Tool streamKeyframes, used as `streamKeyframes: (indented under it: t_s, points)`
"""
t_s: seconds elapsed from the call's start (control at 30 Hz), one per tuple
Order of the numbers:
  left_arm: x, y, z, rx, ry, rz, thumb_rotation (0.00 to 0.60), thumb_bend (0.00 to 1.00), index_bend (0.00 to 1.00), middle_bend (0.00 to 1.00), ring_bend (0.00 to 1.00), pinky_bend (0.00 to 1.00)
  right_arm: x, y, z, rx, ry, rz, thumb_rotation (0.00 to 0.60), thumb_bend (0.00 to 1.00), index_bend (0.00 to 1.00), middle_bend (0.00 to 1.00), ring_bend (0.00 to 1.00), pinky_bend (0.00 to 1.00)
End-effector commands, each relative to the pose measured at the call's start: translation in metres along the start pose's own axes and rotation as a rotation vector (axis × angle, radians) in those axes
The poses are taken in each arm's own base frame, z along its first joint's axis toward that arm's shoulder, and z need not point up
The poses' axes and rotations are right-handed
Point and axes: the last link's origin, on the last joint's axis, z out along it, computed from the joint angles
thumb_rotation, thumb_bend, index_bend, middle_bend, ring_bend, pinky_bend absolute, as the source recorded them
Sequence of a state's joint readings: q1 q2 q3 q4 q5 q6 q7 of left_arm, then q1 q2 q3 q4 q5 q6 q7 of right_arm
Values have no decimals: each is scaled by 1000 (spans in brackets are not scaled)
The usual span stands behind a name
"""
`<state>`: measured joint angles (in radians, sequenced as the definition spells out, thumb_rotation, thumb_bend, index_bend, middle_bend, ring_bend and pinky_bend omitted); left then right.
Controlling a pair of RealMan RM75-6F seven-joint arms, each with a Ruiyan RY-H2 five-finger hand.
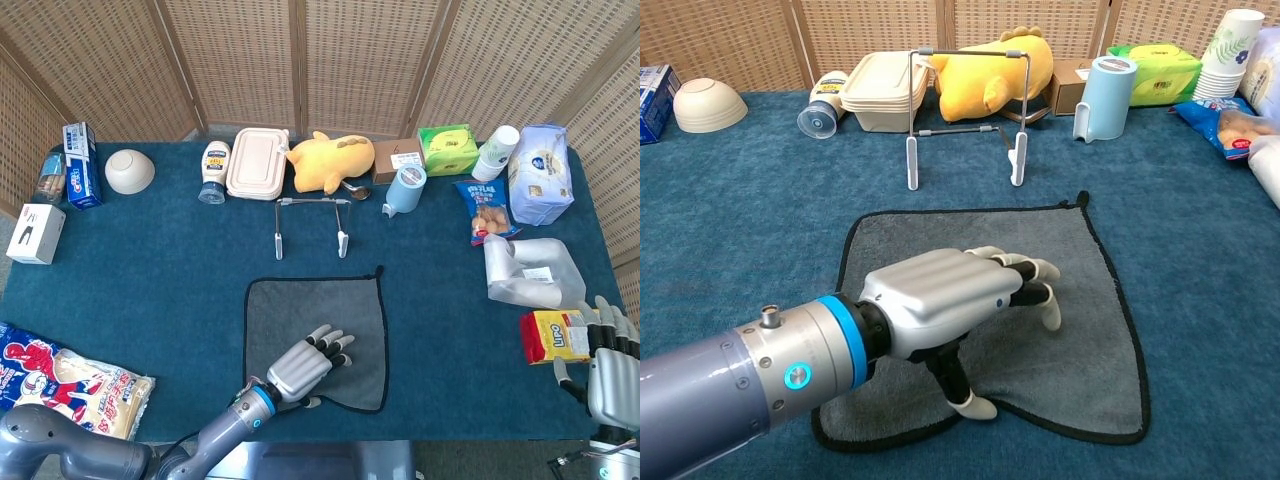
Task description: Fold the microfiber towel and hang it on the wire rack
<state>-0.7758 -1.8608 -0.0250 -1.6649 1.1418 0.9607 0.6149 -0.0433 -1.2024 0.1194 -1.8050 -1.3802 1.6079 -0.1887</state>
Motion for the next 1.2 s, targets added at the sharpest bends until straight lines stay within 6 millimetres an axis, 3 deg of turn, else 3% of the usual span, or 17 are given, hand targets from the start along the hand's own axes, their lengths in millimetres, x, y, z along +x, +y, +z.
streamKeyframes:
  t_s: [0.03, 0.37, 0.53, 1.2]
  points:
    - [0, -1, -3, 7, -3, 1, 600, 252, 277, 66, 0, 0, -1, 0, 0, 1, -2, 0, 600, 313, 100, 34, 0, 0]
    - [-2, 0, -3, 65, 51, 5, 600, 290, 322, 98, 0, 0, -1, 1, 0, -6, -3, 0, 600, 313, 100, 34, 0, 0]
    - [-1, 2, -2, 80, 67, -13, 600, 358, 359, 115, 0, 0, -1, 1, -1, -5, -3, -1, 600, 312, 101, 34, 0, 0]
    - [-2, -3, 0, 130, 74, -103, 600, 432, 640, 232, 16, 0, 0, -1, -2, -7, -2, -3, 600, 312, 100, 34, 0, 0]
